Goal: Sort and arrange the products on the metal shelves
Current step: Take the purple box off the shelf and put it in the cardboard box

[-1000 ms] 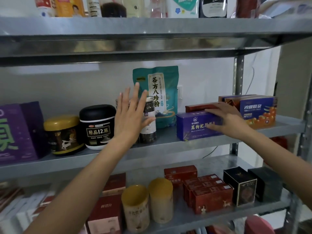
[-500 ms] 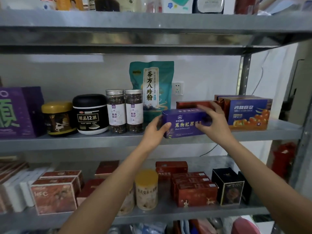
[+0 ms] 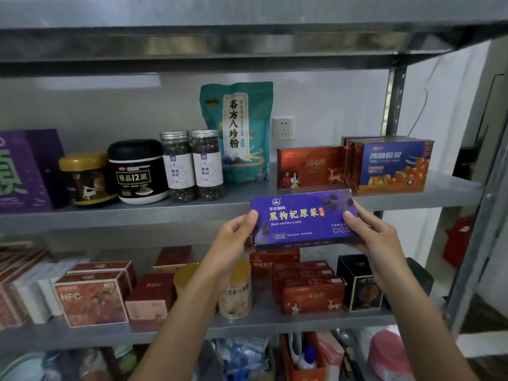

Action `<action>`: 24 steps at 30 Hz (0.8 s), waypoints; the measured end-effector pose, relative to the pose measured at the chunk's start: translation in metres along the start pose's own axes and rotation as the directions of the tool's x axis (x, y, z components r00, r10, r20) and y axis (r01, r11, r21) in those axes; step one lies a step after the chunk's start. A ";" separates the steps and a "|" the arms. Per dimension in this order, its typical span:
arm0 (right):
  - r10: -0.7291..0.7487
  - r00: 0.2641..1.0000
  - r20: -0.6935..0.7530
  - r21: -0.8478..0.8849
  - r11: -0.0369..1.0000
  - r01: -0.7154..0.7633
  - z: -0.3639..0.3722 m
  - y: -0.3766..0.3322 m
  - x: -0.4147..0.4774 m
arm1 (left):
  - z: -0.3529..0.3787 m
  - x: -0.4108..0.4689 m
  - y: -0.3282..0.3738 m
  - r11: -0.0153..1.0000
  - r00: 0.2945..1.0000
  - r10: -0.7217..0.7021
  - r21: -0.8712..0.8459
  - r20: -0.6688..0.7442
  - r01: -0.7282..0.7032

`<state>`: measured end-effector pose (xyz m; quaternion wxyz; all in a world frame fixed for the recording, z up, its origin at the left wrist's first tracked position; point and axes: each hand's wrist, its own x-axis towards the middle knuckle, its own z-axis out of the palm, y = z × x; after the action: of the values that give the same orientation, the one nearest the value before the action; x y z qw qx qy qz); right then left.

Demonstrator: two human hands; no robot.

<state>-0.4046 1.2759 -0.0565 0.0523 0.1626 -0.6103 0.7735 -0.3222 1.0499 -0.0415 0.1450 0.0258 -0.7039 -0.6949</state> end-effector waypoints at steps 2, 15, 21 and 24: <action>0.039 0.998 -0.050 0.010 0.999 -0.038 0.001 0.007 -0.016 | 0.003 -0.011 -0.008 0.999 0.999 -0.029 -0.025 0.038 0.030; 0.041 0.987 0.157 0.144 0.987 -0.064 -0.002 0.055 -0.072 | -0.017 -0.032 -0.050 0.984 0.984 -0.177 -0.010 -0.019 0.177; 0.237 0.970 -0.045 0.163 0.960 -0.227 0.008 0.057 -0.072 | -0.029 -0.044 -0.061 0.999 0.988 0.014 0.041 0.152 -0.020; 0.318 0.947 -0.046 0.205 0.931 -0.302 0.017 0.055 -0.072 | -0.024 -0.047 -0.066 0.991 0.988 0.060 0.107 0.140 -0.075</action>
<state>-0.3490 1.2538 -0.1270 -0.0627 0.0379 -0.5470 0.8339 -0.2826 1.0353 -0.1141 0.1185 -0.0374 -0.7506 -0.6490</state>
